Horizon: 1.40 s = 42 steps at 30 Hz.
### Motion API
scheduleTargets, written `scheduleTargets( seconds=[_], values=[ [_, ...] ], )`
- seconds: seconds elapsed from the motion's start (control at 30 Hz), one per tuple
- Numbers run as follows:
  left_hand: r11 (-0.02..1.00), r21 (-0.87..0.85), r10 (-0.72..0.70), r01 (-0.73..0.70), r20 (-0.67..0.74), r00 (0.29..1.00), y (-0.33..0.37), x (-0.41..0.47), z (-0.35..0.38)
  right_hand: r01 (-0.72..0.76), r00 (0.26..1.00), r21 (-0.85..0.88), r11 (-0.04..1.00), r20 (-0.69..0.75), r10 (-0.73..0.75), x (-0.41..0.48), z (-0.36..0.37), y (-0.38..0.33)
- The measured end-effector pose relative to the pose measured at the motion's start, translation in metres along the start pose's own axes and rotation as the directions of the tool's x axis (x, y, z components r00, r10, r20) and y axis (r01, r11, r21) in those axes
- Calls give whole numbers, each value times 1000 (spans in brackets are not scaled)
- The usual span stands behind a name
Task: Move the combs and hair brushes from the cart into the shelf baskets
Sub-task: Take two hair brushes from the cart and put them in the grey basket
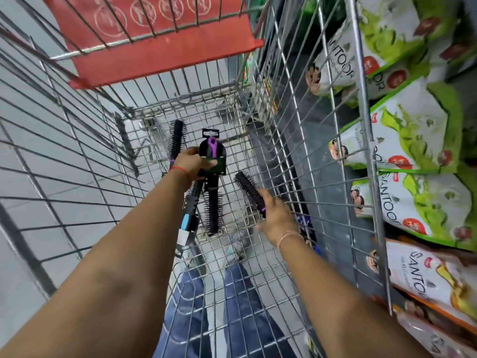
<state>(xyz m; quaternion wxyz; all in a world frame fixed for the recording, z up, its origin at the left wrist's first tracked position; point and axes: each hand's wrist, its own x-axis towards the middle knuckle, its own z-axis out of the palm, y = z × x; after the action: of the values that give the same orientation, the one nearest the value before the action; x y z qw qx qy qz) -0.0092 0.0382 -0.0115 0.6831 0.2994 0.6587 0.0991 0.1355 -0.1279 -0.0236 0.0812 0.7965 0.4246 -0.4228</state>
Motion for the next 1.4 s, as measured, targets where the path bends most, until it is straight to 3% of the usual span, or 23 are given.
scheduleTargets(
  seconds=[0.13, 0.2, 0.3, 0.4, 0.5, 0.63, 0.7, 0.8, 0.87, 0.93, 1.0, 1.03, 1.07, 1.1, 1.17, 1.33, 1.4],
  values=[
    [967, -253, 12, -14, -12, 1000, 3, 0, -4, -163, 982, 125, 979, -76, 173, 8, 5, -2],
    [882, -470, 28, -40, -32, 999, -3, -3, -4, -187, 981, 158, 969, -21, 193, 9, 2, -1],
    [517, -855, -21, -42, -61, 998, -29, -12, 4, -176, 984, 213, 961, 20, 176, 9, -4, 3],
    [265, -960, -181, -93, -144, 973, -62, -24, 15, -170, 985, 182, 968, 39, 166, 9, -6, 6],
    [95, -987, -203, -126, -143, 969, -72, -29, 18, -185, 983, 196, 963, 31, 182, 8, -6, 6],
    [8, -983, -148, -186, -185, 972, -58, -25, 11, -180, 983, 121, 976, -16, 184, 7, -9, 2],
    [18, -985, -129, -171, -172, 977, -51, -24, 4, -194, 980, 170, 966, -22, 200, 5, -10, -2],
    [278, -960, -211, -22, -84, 974, -54, -36, 22, -246, 967, 252, 936, -2, 255, 0, -10, -5],
    [449, -864, -321, 228, 82, 944, -68, -48, 54, -256, 964, 320, 912, 14, 266, -4, -9, -6],
    [626, -632, -469, 457, 164, 868, -86, -59, 77, -249, 966, 378, 892, 35, 255, -6, -7, -4],
    [886, -189, -437, 424, -29, 899, -100, -61, 79, -240, 968, 419, 876, 34, 248, -6, -6, 1],
    [937, 76, -319, 340, -208, 925, -103, -60, 72, -243, 966, 450, 859, 29, 257, -6, -5, 2],
    [926, 295, -119, 235, -365, 923, -103, -56, 62, -251, 961, 487, 837, 24, 274, -5, -5, 3],
    [892, 429, 67, 143, -436, 897, -97, -54, 52, -264, 956, 524, 810, 28, 293, -3, -5, 4],
    [834, 552, 268, 14, -427, 864, -86, -46, 37, -301, 943, 606, 737, 72, 326, 1, -5, 2],
    [560, 828, 284, -16, -175, 943, -81, -22, 51, -340, 936, 813, 472, 242, 256, 2, -7, 4],
    [544, 838, 301, -30, -162, 940, -85, -14, 62, -308, 944, 845, 436, 214, 251, 4, -7, 9]
  ],
)
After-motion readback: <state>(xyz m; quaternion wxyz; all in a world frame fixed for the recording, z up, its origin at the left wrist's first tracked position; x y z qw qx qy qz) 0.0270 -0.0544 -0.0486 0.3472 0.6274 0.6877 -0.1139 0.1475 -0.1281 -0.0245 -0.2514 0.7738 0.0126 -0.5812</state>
